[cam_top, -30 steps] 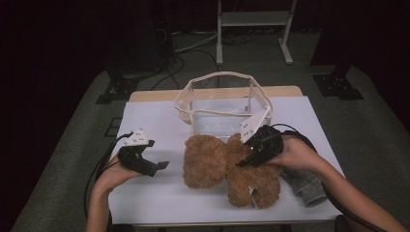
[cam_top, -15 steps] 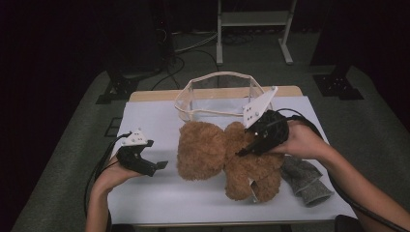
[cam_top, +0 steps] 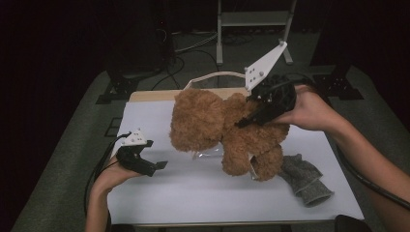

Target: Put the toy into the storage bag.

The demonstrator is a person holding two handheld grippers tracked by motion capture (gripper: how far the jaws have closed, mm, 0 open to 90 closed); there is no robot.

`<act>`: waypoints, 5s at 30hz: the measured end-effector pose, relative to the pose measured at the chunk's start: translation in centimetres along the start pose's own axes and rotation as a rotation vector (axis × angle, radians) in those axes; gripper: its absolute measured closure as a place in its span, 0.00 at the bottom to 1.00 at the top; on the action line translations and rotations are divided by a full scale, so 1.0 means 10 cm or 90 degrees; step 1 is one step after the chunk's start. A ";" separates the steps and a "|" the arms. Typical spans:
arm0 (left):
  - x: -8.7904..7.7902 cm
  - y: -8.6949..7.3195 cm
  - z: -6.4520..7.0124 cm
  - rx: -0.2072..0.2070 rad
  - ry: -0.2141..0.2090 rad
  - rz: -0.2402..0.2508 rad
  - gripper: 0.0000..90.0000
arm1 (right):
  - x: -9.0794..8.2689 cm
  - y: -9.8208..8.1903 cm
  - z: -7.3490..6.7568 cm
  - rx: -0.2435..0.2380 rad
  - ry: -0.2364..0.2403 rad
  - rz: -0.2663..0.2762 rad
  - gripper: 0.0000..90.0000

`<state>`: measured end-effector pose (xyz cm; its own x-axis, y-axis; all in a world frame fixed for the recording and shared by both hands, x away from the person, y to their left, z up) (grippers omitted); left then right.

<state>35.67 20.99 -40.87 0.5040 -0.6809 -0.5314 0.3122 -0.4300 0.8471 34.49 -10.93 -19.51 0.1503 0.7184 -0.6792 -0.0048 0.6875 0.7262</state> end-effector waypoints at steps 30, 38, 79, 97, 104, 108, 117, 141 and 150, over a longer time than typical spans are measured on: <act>0.02 -0.04 -0.02 -0.012 -0.006 -0.004 0.03 | -0.23 0.70 0.79 0.019 -0.064 -0.025 0.68; 0.04 -0.06 -0.03 -0.014 -0.008 -0.004 0.03 | -0.09 0.70 1.12 0.044 -0.066 -0.031 0.68; 0.07 -0.11 -0.04 -0.017 -0.010 -0.016 0.03 | 0.41 0.54 1.34 0.057 -0.063 -0.062 0.68; 0.09 -0.12 -0.04 -0.013 -0.013 -0.024 0.03 | 0.49 0.33 1.38 0.087 -0.052 -0.049 0.67; 0.07 -0.13 -0.06 -0.019 -0.009 -0.019 0.03 | 0.51 0.08 1.58 0.126 -0.077 -0.065 0.67; 0.07 -0.14 -0.06 -0.020 -0.010 -0.021 0.03 | 0.50 -0.02 1.59 0.133 -0.081 -0.068 0.67; 0.08 -0.12 -0.03 -0.018 -0.012 -0.019 0.03 | 0.45 -0.24 1.65 0.169 -0.097 -0.059 0.67; 0.11 -0.16 -0.03 -0.017 -0.016 -0.031 0.03 | 0.46 -0.24 1.72 0.177 -0.124 -0.070 0.67; 0.12 -0.16 -0.02 -0.014 -0.016 -0.032 0.03 | 0.72 -0.45 1.54 0.165 -0.083 -0.115 0.67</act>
<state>35.95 20.98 -42.83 0.4664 -0.6740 -0.5728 0.3548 -0.4506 0.8192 50.81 -10.50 -26.04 0.2517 0.5558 -0.7923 0.2823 0.7409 0.6094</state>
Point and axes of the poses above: each handheld gripper's, and its own axes: x roughly forward along the jaws, y roughly out of its top, z roughly to its right, the point moved 5 cm from there along x, roughly forward along the jaws, and after that the axes turned 7 degrees about z, right-handed, at the moved point
